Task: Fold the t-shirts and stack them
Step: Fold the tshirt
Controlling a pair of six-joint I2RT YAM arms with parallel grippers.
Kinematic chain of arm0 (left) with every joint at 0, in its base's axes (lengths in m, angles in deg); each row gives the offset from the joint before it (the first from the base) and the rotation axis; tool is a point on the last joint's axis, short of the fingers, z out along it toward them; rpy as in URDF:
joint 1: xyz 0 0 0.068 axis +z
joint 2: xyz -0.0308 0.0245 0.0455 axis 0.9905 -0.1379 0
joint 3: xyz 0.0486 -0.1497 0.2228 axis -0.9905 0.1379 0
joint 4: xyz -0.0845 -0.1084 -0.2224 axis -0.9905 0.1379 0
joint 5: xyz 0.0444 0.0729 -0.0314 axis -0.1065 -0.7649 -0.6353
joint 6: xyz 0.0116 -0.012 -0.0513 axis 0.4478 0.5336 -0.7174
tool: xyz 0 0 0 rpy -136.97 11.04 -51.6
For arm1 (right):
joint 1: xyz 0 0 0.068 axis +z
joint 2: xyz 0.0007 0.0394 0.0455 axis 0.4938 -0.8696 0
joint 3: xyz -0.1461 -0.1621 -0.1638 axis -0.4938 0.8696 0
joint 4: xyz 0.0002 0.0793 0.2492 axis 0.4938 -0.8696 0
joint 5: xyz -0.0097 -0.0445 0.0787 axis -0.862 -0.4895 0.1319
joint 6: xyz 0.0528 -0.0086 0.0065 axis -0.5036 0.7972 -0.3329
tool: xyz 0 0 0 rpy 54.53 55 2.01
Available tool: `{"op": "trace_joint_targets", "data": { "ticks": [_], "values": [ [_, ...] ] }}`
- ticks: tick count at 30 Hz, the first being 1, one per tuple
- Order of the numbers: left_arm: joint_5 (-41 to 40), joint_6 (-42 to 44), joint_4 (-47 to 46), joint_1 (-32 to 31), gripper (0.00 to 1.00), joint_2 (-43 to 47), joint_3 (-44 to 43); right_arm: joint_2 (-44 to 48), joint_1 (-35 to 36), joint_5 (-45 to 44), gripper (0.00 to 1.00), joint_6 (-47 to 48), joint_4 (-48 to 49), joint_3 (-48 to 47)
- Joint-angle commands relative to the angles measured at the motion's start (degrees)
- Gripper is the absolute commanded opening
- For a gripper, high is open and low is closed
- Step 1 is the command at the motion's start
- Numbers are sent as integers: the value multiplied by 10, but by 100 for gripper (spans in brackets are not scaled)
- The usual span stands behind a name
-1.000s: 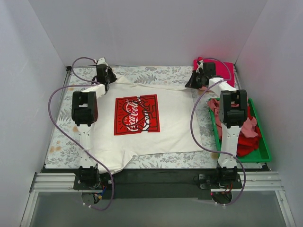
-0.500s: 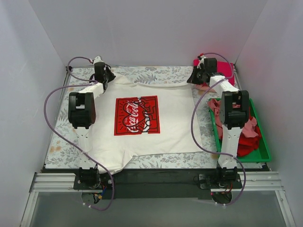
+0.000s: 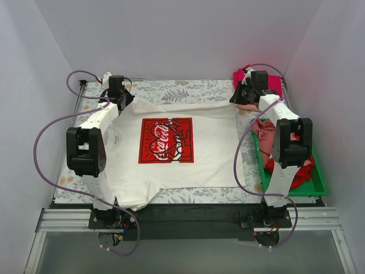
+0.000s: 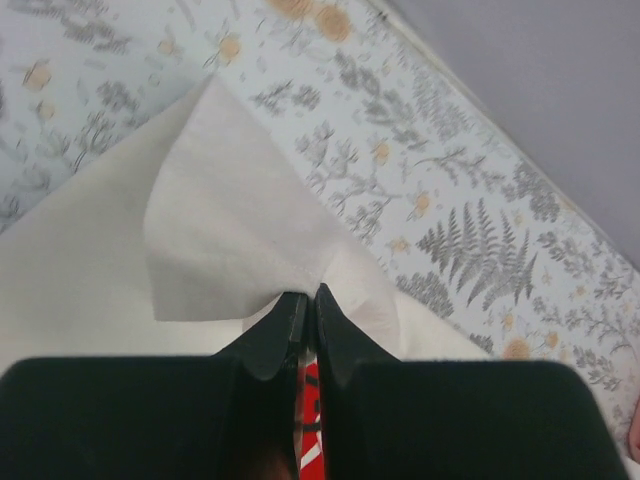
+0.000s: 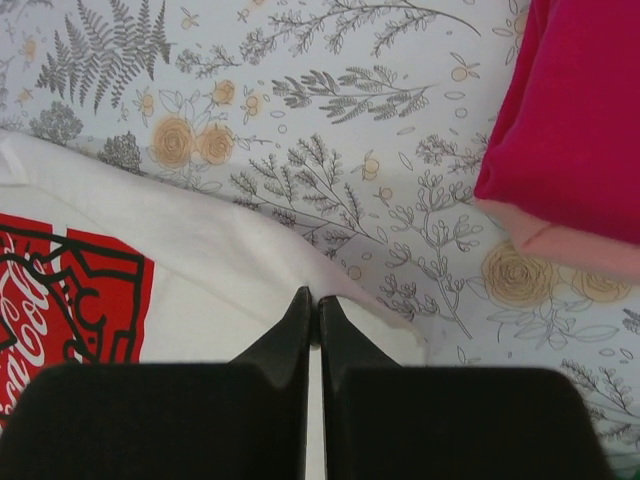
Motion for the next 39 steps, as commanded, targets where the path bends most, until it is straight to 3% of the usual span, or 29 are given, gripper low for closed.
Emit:
{"op": "trace_joint_targets", "data": {
  "ticks": [1, 21, 28, 34, 37, 38, 39],
  "values": [
    [-38, -44, 97, -3, 0, 62, 38, 44, 1, -21, 1, 22, -15, 14],
    [-64, -102, 199, -23, 0, 309, 220, 109, 1, -15, 1, 53, -32, 73],
    [-56, -106, 216, -29, 0, 347, 281, 130, 3, 11, 1, 64, -40, 111],
    [-67, -171, 248, -46, 0, 384, 361, 173, 4, -6, 6, 74, -41, 175],
    [-87, -214, 275, -56, 28, 398, 373, 192, 8, -22, 24, 78, -55, 191],
    [-92, -224, 294, -59, 46, 408, 373, 197, 10, -31, 28, 79, -60, 201],
    [-103, -239, 301, -59, 56, 417, 371, 210, 11, -40, 34, 76, -64, 205]
  ]
}}
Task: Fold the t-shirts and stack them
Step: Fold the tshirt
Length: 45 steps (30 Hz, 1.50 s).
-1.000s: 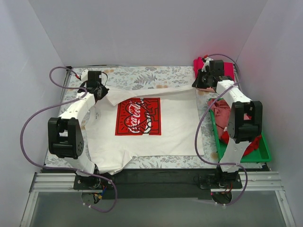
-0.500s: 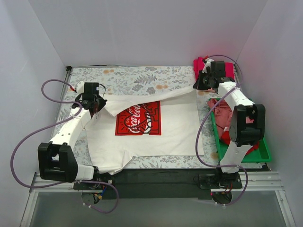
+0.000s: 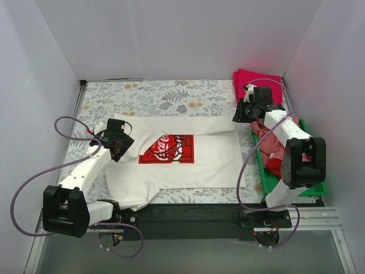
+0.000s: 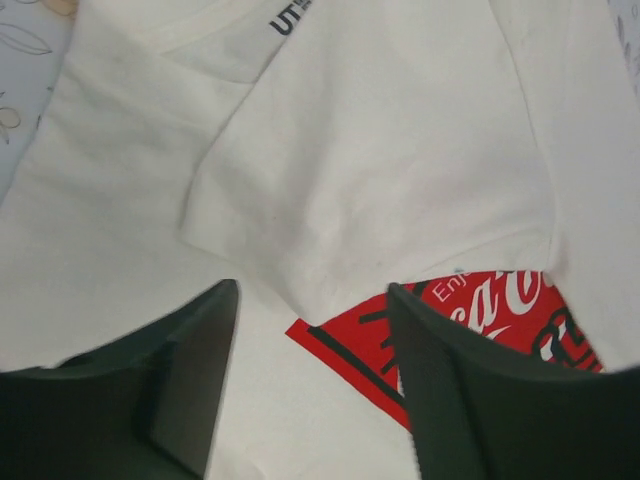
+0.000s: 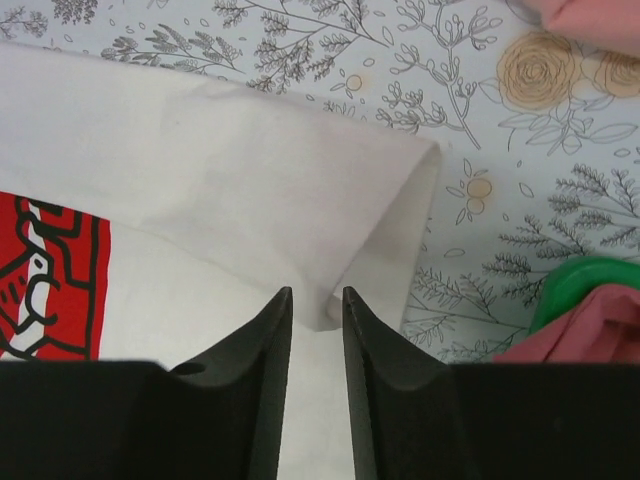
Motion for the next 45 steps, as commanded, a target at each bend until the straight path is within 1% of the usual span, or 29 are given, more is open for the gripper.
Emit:
{"op": "trace_joint_targets", "data": {
  "ticks": [1, 2, 3, 5, 8, 9, 10, 11, 13, 14, 16, 17, 19, 20, 21, 22, 23, 24, 25, 26, 27, 28, 29, 34, 35, 36, 40, 43, 45],
  "values": [
    [-58, -62, 43, -5, 67, 47, -8, 47, 5, -47, 37, 8, -10, 14],
    [-64, -66, 45, -5, 75, 55, -10, 53, 7, -59, 40, 7, -14, 12],
    [-68, -70, 45, -5, 78, 70, -13, 64, 9, -69, 47, 7, -24, 10],
    [-59, -62, 25, -5, 79, 82, -19, 76, 15, -90, 55, 4, -28, 3],
    [-42, -29, -20, -5, 81, 77, -31, 94, 39, -93, 80, 3, -30, 3],
    [-32, -19, -32, -5, 82, 69, -35, 100, 50, -94, 83, 3, -31, 9],
    [-19, 12, -66, -5, 86, 48, -37, 103, 65, -93, 83, 3, -29, 13],
    [7, 24, -82, -5, 86, 36, -40, 105, 109, -95, 83, 3, -28, 18],
    [23, 39, -114, -5, 91, -10, -54, 104, 162, -106, 83, 5, -6, 32],
    [27, 47, -117, -2, 91, -30, -62, 102, 214, -99, 82, 4, 6, 36],
    [32, 44, -124, 2, 93, -77, -78, 94, 261, -53, 81, -3, 45, 56],
    [44, 47, -130, 15, 93, -91, -79, 90, 304, -35, 80, -5, 96, 60],
    [96, 47, -146, 34, 93, -115, -72, 63, 345, 9, 77, -4, 141, 59],
    [112, 47, -156, 52, 93, -130, -65, 49, 382, 19, 76, -2, 170, 51],
    [146, 50, -168, 60, 93, -138, -57, 16, 401, 31, 72, 1, 172, 40],
    [161, 49, -195, 65, 93, -144, -40, -1, 436, 29, 70, 15, 185, 13],
    [176, 49, -204, 77, 93, -158, -33, -39, 452, 20, 67, 23, 195, -1],
    [205, 48, -210, 85, 93, -166, -28, -59, 466, 10, 62, 30, 196, -16],
    [214, 47, -218, 89, 93, -172, -21, -79, 487, -12, 59, 38, 196, -35],
    [219, 47, -221, 98, 93, -179, -19, -96, 494, -19, 56, 39, 196, -64],
    [225, 47, -223, 100, 94, -188, -16, -131, 499, -26, 49, 40, 198, -81],
    [237, 44, -228, 100, 93, -191, -9, -148, 508, -31, 48, 41, 198, -96],
    [239, 40, -229, 121, 93, -193, -6, -177, 512, -34, 48, 45, 199, -125],
    [252, 29, -246, 128, 93, -191, 24, -249, 535, -64, 46, 60, 204, -200],
    [253, 28, -247, 129, 93, -191, 29, -270, 537, -68, 46, 80, 204, -209],
    [253, 27, -247, 129, 93, -188, 31, -279, 539, -70, 46, 82, 203, -227],
    [254, 27, -247, 130, 93, -175, 45, -313, 543, -96, 48, 86, 203, -258],
    [249, 28, -246, 130, 93, -166, 53, -334, 543, -96, 50, 91, 202, -278],
    [240, 28, -243, 130, 94, -156, 56, -348, 544, -94, 50, 93, 195, -288]
  ]
}}
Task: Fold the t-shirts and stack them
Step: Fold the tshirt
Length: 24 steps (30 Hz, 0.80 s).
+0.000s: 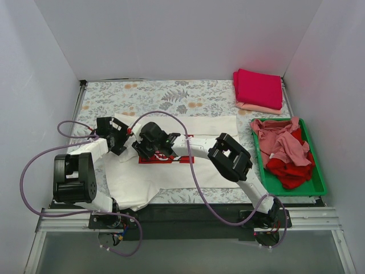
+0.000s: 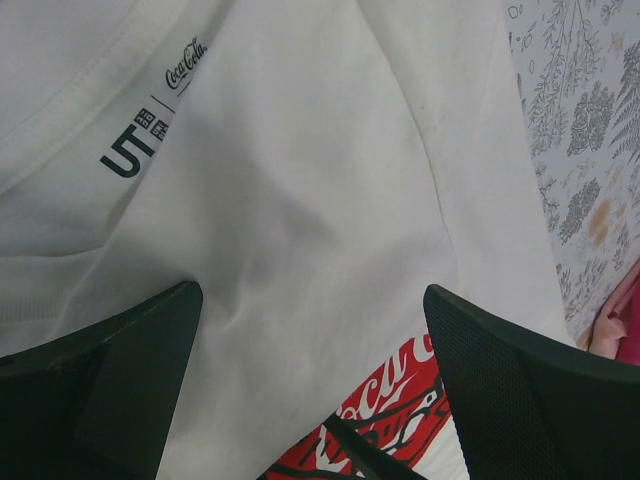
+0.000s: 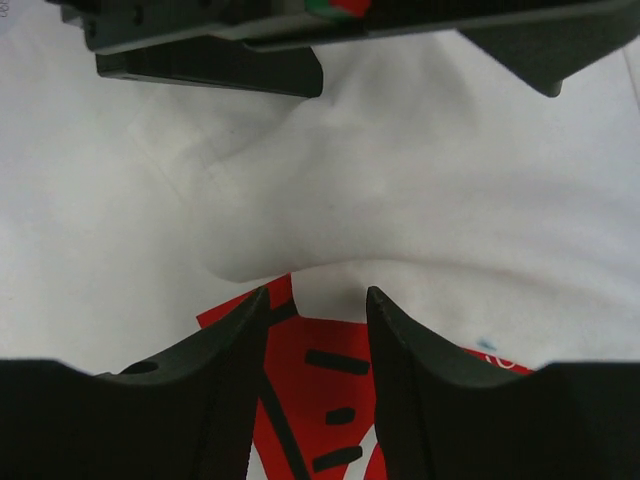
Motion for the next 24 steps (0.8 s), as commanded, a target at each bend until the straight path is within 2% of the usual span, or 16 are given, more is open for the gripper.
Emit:
{"op": "trace_joint_targets", "data": {
  "ticks": [1, 6, 9, 15, 20, 24],
  "values": [
    [-7, 1, 38, 1, 93, 14, 22, -18, 5, -13, 50, 14, 10, -42],
    [-15, 3, 42, 2, 94, 26, 22, -26, 9, -23, 50, 14, 5, -38],
    [-20, 4, 45, 4, 94, 29, 20, -27, 12, -47, 46, 22, 1, -38],
    [-32, 4, 50, 9, 94, 32, 21, -10, 13, -79, 14, 22, -1, -33],
    [-42, 4, 55, 15, 94, 31, 20, 40, 14, -72, 2, 13, -16, -11],
    [-51, 3, 59, 18, 94, 32, 19, 92, 15, -57, 1, 0, -17, 43]
  ]
}}
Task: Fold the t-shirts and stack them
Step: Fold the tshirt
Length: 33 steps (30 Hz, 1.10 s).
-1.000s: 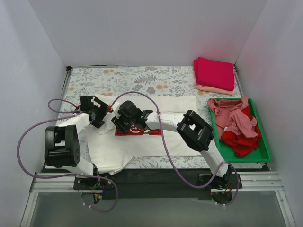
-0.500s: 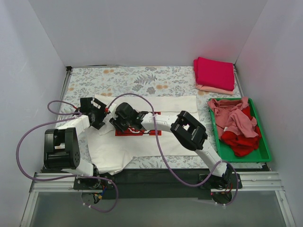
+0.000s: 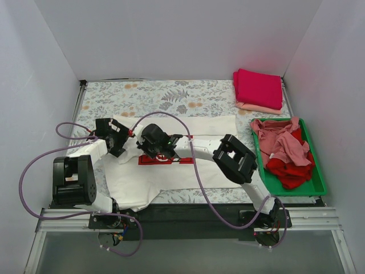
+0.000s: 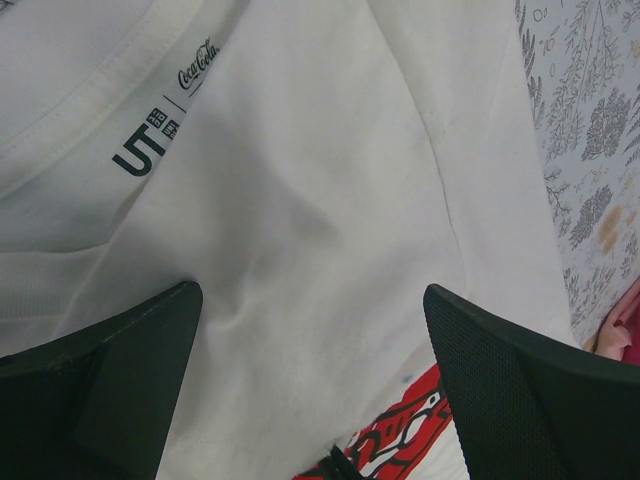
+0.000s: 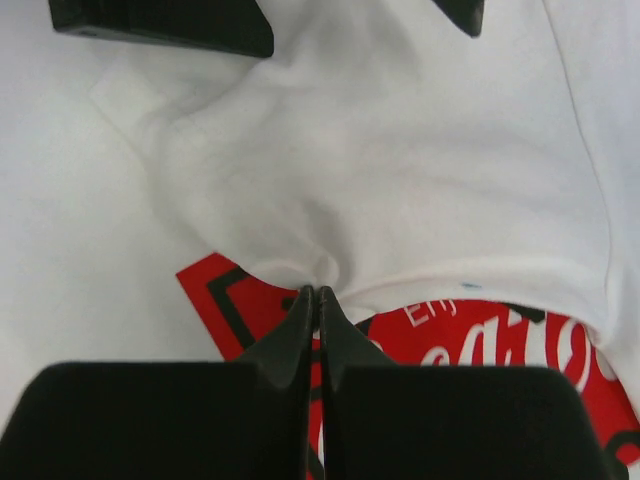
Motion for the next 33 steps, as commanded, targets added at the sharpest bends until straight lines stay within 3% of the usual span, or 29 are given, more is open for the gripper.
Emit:
{"op": "trace_joint_targets", "data": {
  "ticks": [1, 4, 5, 6, 8, 11, 13, 14, 16, 20, 25, 33],
  "values": [
    [-38, 6, 41, 9, 94, 13, 8, 86, 2, 5, 1, -14, 0, 46],
    [-36, 10, 45, 10, 94, 13, 6, 124, 2, 25, 2, -18, -2, 87],
    [-36, 11, 46, 10, 94, 13, 5, 132, 2, 29, 19, -21, -2, 113],
    [-32, 14, 50, 10, 94, 15, 3, 141, 2, 38, 31, -23, -2, 124],
    [-29, 15, 51, 10, 94, 22, 3, 168, 1, 44, 41, -24, -2, 155],
    [-28, 19, 53, 10, 94, 43, 2, 212, 1, 25, 48, -24, -2, 180],
    [-23, 22, 58, 10, 94, 59, -1, 247, 1, -12, 64, -43, -3, 201],
    [-21, 23, 58, 10, 94, 64, -4, 257, 1, -48, 79, -56, -2, 209],
    [-17, 24, 58, 10, 94, 74, -8, 286, -4, -91, 97, -72, -7, 226],
    [-16, 41, 62, 10, 95, 63, -33, 328, -50, -145, 98, -128, -34, 255],
    [12, 56, 67, 9, 95, 4, -72, 358, -208, -37, 98, -189, -46, 315],
    [23, 74, 83, 8, 95, -134, -142, 248, -363, 5, 98, -173, -64, 267]
  ]
}}
